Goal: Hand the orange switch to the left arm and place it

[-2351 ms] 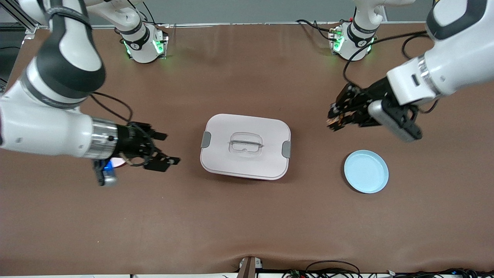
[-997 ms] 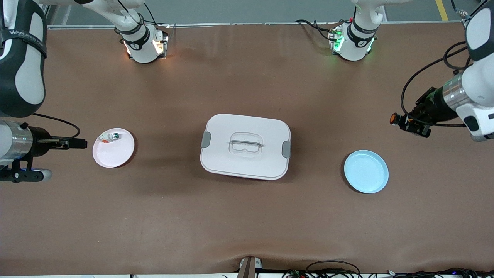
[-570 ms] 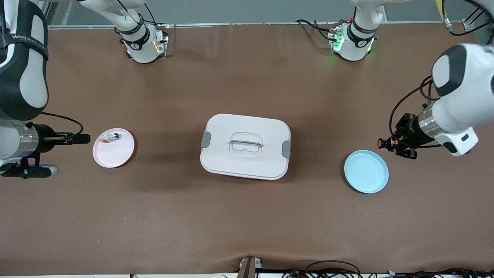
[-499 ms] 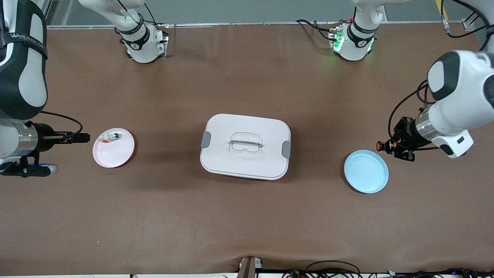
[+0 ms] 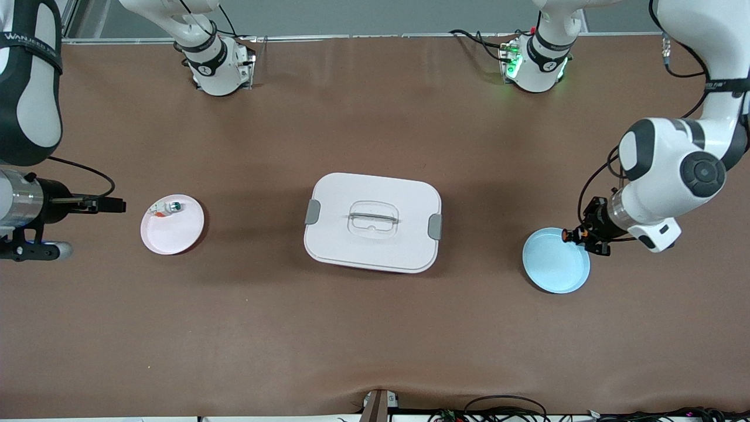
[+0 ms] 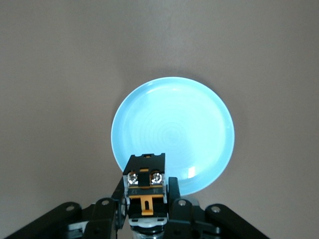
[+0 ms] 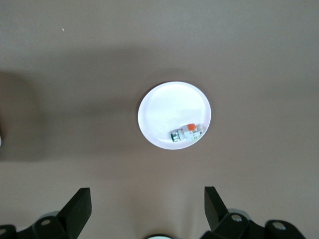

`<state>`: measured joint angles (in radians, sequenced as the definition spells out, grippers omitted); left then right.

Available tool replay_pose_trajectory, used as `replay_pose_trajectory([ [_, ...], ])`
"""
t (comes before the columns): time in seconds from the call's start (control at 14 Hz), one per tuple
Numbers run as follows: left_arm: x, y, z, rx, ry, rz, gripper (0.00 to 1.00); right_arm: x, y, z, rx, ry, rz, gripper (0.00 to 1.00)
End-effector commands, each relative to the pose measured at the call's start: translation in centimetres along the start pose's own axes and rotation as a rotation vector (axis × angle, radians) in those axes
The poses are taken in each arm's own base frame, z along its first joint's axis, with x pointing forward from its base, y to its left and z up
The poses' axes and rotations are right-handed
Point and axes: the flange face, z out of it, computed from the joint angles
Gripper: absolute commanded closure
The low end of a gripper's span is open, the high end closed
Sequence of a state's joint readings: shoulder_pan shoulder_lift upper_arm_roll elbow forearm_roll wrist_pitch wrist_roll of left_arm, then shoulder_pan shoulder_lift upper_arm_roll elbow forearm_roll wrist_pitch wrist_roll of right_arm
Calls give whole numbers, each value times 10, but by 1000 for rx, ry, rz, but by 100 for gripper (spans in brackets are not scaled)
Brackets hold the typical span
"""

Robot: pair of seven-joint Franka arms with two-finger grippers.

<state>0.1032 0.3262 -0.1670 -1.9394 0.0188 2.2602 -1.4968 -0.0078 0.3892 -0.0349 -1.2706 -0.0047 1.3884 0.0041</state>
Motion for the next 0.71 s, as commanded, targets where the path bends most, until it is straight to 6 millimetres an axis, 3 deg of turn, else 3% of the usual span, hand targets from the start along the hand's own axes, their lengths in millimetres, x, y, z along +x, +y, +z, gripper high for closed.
replay_pose_trajectory([
  [0.0, 0, 7, 32, -2, 8, -8, 100, -16, 9, 1, -9, -6, -8, 0],
  [0.07, 1, 8, 42, 1, 4, -9, 100, -16, 23, 3, 18, -8, 18, 0],
  [0.14, 1, 9, 49, 5, 2, -10, 100, -16, 52, 3, 89, -6, 48, 0],
  [0.43, 4, 14, 68, 27, 7, 1, 100, -25, 52, -11, 127, 18, 57, 0],
  [0.5, 8, 14, 74, 36, 9, -1, 100, -34, 50, -25, 122, 42, 54, 0],
  [0.57, 15, 12, 82, 47, 18, 1, 100, -39, 42, -30, 95, 52, 42, 0],
  [0.64, 19, 13, 87, 52, 28, 7, 100, -45, 21, -41, 36, 68, 42, 0],
])
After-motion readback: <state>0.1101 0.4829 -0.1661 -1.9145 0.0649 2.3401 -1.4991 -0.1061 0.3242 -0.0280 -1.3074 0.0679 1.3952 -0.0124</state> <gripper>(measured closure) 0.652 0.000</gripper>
